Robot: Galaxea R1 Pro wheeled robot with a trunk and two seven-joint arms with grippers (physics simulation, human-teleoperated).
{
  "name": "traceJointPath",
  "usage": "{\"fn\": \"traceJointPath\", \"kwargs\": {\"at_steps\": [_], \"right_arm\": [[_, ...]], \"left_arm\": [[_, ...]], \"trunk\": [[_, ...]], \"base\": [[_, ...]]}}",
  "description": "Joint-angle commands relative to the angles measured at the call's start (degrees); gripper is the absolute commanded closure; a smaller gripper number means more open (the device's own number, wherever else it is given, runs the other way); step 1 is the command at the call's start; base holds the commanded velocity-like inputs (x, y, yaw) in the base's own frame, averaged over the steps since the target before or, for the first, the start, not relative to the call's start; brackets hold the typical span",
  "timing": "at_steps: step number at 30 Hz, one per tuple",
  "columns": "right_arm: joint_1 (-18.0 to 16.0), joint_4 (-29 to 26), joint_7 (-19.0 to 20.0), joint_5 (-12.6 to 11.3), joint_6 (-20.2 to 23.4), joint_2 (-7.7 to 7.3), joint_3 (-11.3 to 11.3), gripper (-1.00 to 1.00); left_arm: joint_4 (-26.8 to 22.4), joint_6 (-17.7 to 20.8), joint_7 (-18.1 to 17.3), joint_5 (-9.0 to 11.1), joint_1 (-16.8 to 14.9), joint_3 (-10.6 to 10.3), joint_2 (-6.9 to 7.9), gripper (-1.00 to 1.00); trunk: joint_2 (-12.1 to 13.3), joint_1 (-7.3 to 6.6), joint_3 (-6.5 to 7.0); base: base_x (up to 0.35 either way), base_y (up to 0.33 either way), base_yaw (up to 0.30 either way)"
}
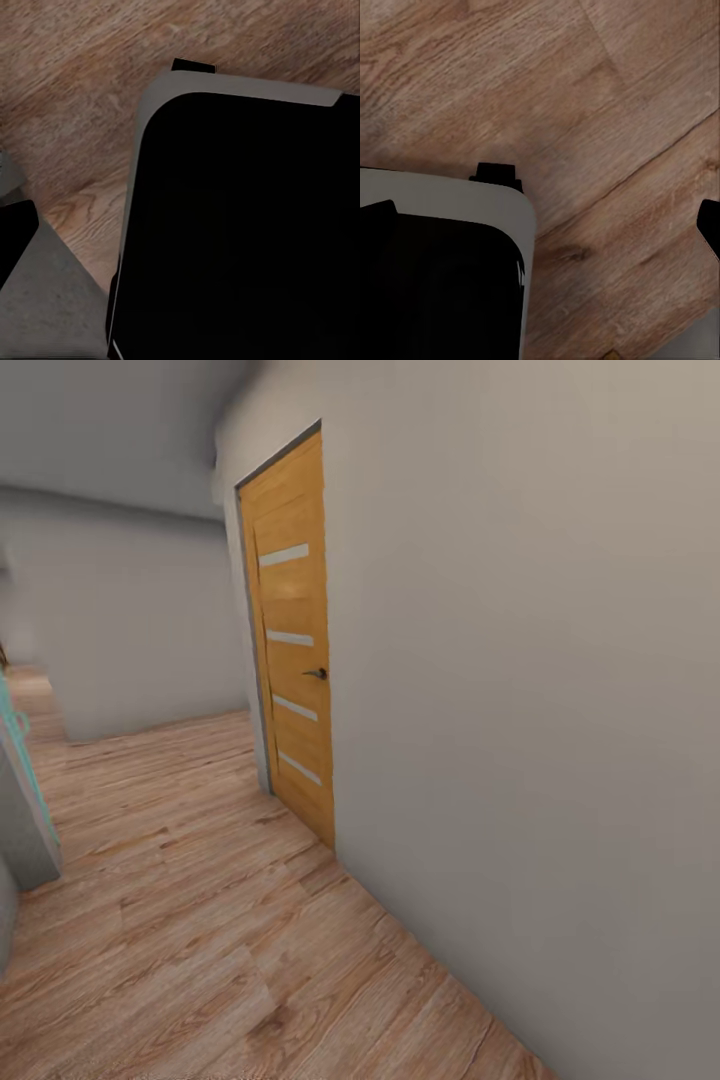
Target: Move the two storage containers from the living room to the garage. In the garage, place one container on the floor and stack the other container on top of it (either order is fine).
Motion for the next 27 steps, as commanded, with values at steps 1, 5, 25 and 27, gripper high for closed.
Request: {"fn": "traceJointPath", "kwargs": {"at_steps": [1,5,25,27], "right_arm": [[-0.08,0.18,-0.32,0.62,-0.25,0.00,0.08,-1.00],[-0.08,0.18,-0.32,0.63,-0.25,0.00,0.09,-1.00],[-0.08,0.18,-0.32,0.73,-0.34,0.00,0.09,-1.00],[-0.08,0.18,-0.32,0.80,-0.34,0.06,0.13,-1.00]], "left_arm": [[-0.01,-0.12,0.03,0.27,-0.01,0.20,0.02,-1.00],[-0.01,-0.10,0.03,0.30,-0.01,0.23,-0.01,-1.00],[0.04,-0.06,0.03,0.60,-0.01,0.56,-0.52,-1.00],[0.08,-0.04,0.03,0.75,-0.01,0.68,-0.47,-1.00]], "trunk": [[-0.03,0.00,-0.06],[-0.03,0.00,-0.06],[-0.03,0.00,-0.06],[-0.03,0.00,-0.06]], "base": [[0.000,0.000,0.279],[0.000,0.000,0.279],[0.000,0.000,0.279],[0.000,0.000,0.279]]}}
